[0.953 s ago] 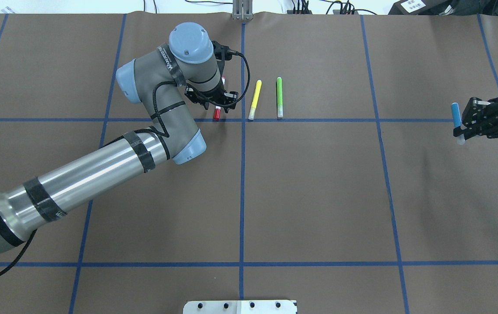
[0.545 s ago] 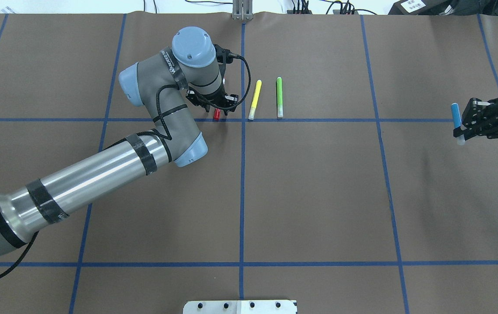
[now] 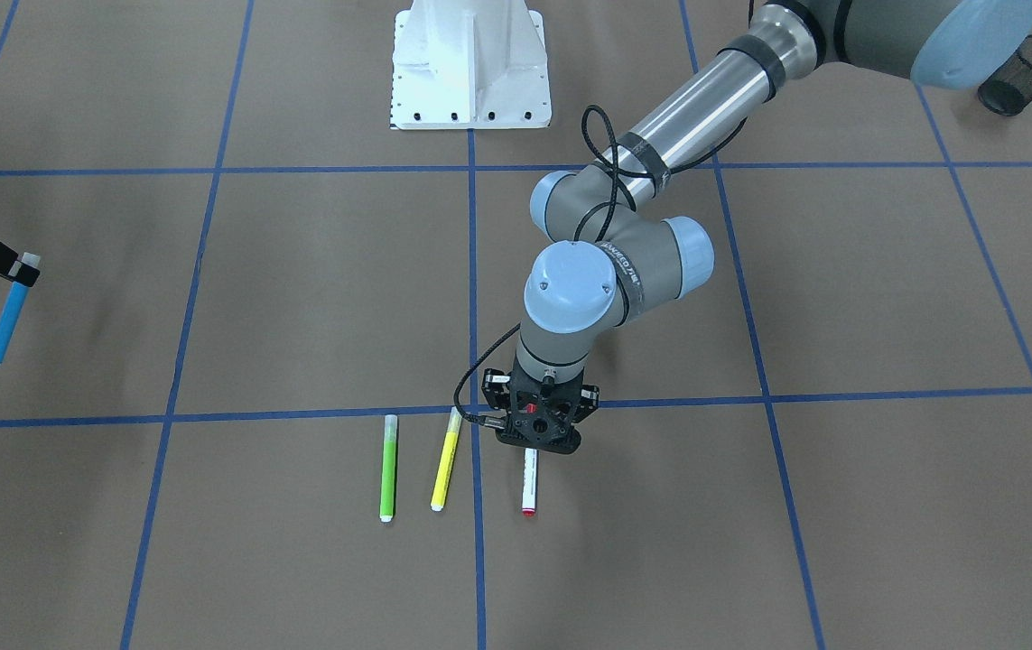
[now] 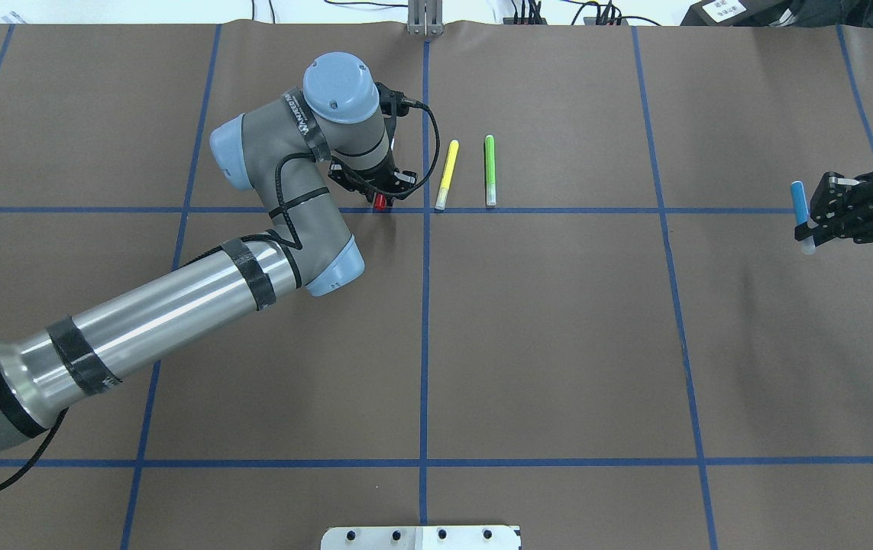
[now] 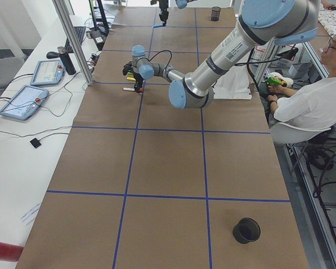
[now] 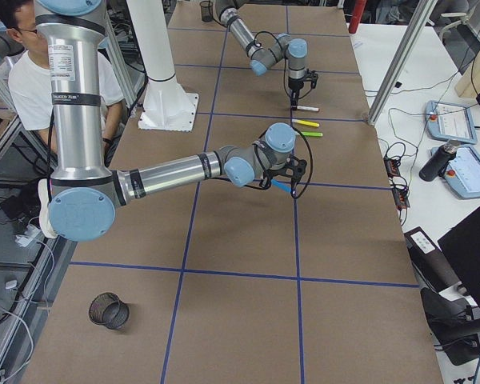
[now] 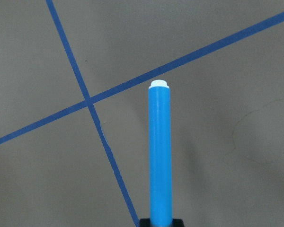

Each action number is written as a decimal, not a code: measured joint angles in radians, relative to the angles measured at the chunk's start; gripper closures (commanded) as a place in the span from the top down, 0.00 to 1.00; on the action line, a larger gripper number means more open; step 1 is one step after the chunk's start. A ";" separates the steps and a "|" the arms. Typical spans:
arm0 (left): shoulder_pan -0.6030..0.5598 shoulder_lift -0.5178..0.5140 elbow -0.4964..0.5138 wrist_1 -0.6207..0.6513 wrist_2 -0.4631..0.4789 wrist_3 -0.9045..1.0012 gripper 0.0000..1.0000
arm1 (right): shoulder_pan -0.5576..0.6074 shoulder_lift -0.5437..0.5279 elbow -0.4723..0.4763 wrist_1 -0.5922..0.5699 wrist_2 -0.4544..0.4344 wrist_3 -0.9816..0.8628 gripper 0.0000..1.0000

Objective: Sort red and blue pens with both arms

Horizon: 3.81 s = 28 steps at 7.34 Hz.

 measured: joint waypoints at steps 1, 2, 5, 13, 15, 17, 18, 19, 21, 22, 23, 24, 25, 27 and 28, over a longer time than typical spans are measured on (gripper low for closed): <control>0.000 0.000 -0.002 0.001 0.000 -0.001 0.00 | 0.000 0.000 0.000 0.000 0.000 0.000 0.00; -0.004 0.001 -0.008 0.002 -0.002 -0.008 0.00 | 0.000 0.000 0.000 0.000 0.001 0.000 0.00; -0.063 0.108 -0.141 0.009 -0.126 -0.042 0.00 | 0.005 -0.002 0.002 0.000 0.003 0.000 0.00; -0.358 0.731 -0.622 0.010 -0.594 -0.050 0.00 | 0.049 -0.220 0.028 0.188 0.127 -0.006 0.00; -0.475 0.821 -0.625 0.008 -0.801 -0.050 0.00 | 0.062 -0.228 0.025 0.191 0.154 -0.006 0.00; -0.562 0.946 -0.642 0.000 -0.915 -0.042 0.00 | 0.069 -0.229 0.024 0.192 0.163 -0.005 0.00; -0.604 1.011 -0.654 -0.011 -0.924 -0.035 0.00 | 0.076 -0.230 0.024 0.192 0.165 -0.005 0.00; -0.647 1.066 -0.659 -0.024 -0.912 -0.022 0.00 | 0.079 -0.230 0.023 0.191 0.166 -0.004 0.00; -0.712 1.125 -0.652 -0.032 -0.808 0.070 0.00 | 0.083 -0.229 0.023 0.190 0.163 -0.003 0.00; -0.722 1.129 -0.648 -0.032 -0.722 0.108 0.00 | 0.083 -0.229 0.021 0.190 0.160 -0.003 0.00; -0.725 1.125 -0.650 -0.033 -0.621 0.131 0.00 | 0.083 -0.229 0.020 0.190 0.158 -0.003 0.00; -0.726 1.123 -0.652 -0.033 -0.521 0.170 0.00 | 0.083 -0.229 0.018 0.191 0.156 -0.003 0.00; -0.727 1.126 -0.650 -0.030 -0.431 0.243 0.00 | 0.082 -0.228 0.015 0.191 0.153 -0.004 0.00; -0.747 1.134 -0.639 0.015 -0.310 0.448 0.00 | 0.082 -0.226 0.010 0.192 0.148 -0.005 0.00; -0.787 1.134 -0.632 0.097 -0.283 0.600 0.00 | 0.081 -0.224 0.010 0.192 0.147 -0.005 0.00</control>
